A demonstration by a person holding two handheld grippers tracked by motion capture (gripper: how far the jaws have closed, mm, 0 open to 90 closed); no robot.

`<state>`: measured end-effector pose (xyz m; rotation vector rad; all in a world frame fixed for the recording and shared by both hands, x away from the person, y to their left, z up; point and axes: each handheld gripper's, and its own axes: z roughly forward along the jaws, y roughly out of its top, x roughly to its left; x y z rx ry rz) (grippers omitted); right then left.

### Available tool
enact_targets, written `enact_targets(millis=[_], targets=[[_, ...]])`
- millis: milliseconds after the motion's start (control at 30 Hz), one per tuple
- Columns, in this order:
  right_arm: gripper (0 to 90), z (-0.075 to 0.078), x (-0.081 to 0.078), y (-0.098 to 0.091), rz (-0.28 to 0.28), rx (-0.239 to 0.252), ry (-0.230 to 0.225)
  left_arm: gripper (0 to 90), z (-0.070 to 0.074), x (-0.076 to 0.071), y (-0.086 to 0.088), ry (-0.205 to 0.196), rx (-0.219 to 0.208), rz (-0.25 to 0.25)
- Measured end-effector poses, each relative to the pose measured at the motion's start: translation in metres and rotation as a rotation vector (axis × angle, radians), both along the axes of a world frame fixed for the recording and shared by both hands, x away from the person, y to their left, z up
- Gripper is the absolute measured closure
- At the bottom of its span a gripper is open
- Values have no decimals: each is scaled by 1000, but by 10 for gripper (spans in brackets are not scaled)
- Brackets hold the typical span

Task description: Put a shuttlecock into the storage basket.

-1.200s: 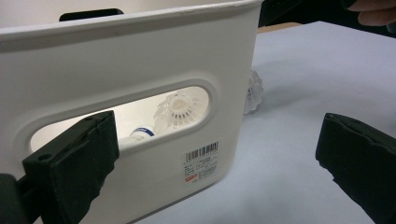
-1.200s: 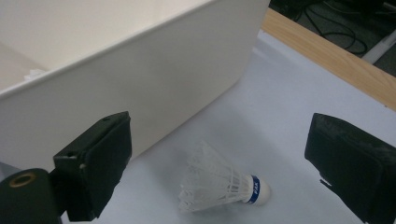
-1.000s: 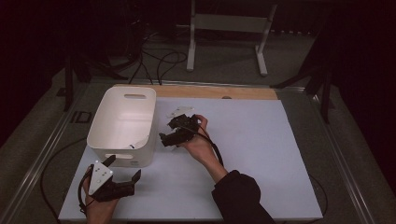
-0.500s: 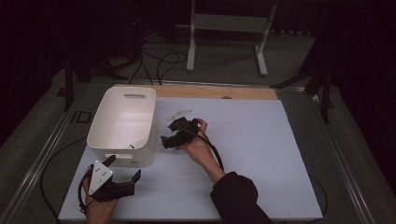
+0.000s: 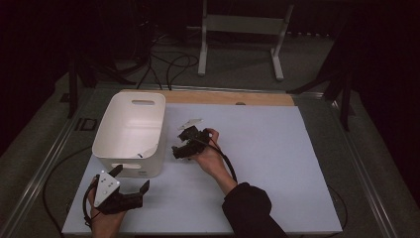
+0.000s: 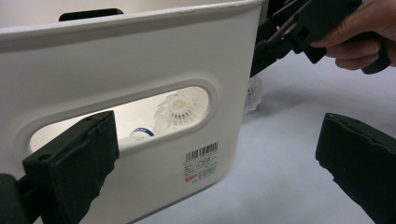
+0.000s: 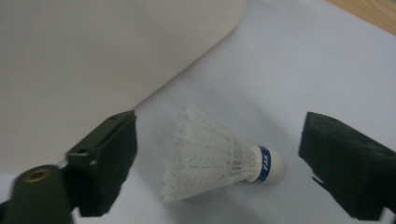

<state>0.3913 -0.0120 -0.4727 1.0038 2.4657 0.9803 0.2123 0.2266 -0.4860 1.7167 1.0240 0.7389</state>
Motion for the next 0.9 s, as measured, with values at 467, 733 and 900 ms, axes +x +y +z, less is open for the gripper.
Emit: enact_targets(millis=[467,733,900], targets=[[378,-9,2,1,10,-53,12,0,0,0,0,0,0,3],[517,-8,4,-4,-12,-58,-4,0,0,0,0,0,1,2],[632,-7,8,-11,-33,-28,-1,0,0,0,0,-1,2,2]])
